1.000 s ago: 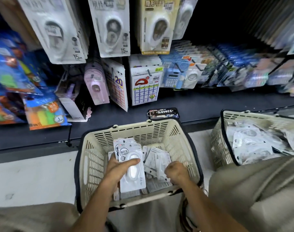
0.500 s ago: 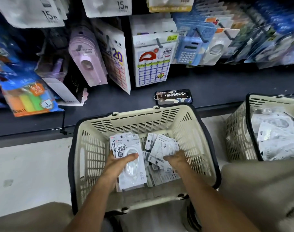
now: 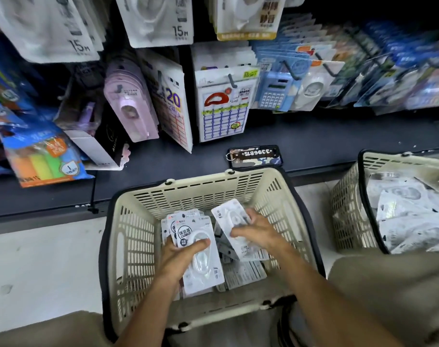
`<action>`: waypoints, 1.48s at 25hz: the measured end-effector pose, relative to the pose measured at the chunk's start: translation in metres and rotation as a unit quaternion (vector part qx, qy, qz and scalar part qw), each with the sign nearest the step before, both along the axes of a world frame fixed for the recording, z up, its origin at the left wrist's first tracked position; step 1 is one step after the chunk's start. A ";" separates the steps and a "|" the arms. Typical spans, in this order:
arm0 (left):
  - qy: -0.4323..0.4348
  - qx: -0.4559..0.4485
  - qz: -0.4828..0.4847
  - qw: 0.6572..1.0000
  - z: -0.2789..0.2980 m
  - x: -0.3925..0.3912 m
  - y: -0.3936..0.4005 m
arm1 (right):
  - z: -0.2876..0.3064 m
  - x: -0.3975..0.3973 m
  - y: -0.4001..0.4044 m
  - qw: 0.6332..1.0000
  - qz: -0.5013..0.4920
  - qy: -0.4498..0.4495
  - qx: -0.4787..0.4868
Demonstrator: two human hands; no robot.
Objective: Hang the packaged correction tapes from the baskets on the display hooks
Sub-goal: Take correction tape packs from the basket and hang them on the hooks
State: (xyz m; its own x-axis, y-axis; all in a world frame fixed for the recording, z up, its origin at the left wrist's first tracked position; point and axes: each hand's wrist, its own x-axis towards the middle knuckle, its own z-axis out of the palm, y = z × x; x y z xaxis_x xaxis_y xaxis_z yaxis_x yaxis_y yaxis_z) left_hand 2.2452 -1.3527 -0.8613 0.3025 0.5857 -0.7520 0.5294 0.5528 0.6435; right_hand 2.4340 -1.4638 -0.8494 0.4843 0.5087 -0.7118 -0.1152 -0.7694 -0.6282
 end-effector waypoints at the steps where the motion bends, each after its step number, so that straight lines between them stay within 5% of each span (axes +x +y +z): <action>1: -0.023 -0.001 0.011 1.000 0.010 0.003 -0.003 | 0.022 0.010 0.002 0.998 0.027 0.040 0.039; 5: -0.143 -0.019 0.048 0.988 0.062 0.024 -0.001 | 0.133 0.057 0.011 0.965 0.253 -0.014 0.063; 10: -0.247 -0.005 -0.015 0.969 0.162 0.050 0.023 | 0.254 0.082 0.014 0.821 0.488 -0.289 -0.065; 12: -0.265 0.014 -0.056 0.962 0.200 0.052 0.029 | 0.285 0.074 -0.001 0.790 0.501 -0.352 -0.043; 18: -0.262 0.062 -0.129 0.954 0.268 0.052 0.049 | 0.335 0.075 -0.007 0.792 0.446 -0.395 0.131; 25: -0.274 0.031 -0.127 0.953 0.269 0.063 0.051 | 0.324 0.074 -0.001 0.749 0.471 -0.446 0.138; 28: -0.295 0.002 -0.084 0.952 0.270 0.074 0.051 | 0.318 0.079 0.000 0.772 0.396 -0.458 0.195; 30: -0.303 0.020 -0.035 0.952 0.274 0.081 0.055 | 0.316 0.073 -0.002 0.856 0.187 -0.393 0.279; 32: -0.345 0.037 0.011 0.938 0.282 0.088 0.057 | 0.313 0.060 0.003 0.926 -0.036 -0.143 0.348; 34: -0.387 0.065 0.022 0.920 0.289 0.093 0.058 | 0.305 0.046 0.013 0.920 -0.093 0.028 0.379; 37: -0.410 0.078 -0.008 0.909 0.292 0.095 0.051 | 0.305 0.027 0.028 0.891 -0.125 0.067 0.432</action>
State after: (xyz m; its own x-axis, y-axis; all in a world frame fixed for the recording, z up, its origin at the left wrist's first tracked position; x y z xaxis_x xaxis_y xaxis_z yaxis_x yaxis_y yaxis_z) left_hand 2.3404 -1.3015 -0.5690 0.7332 0.6564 -0.1778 -0.1573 0.4180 0.8947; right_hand 2.4607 -1.4356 -0.5444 0.5994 0.7830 -0.1665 -0.3325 0.0542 -0.9416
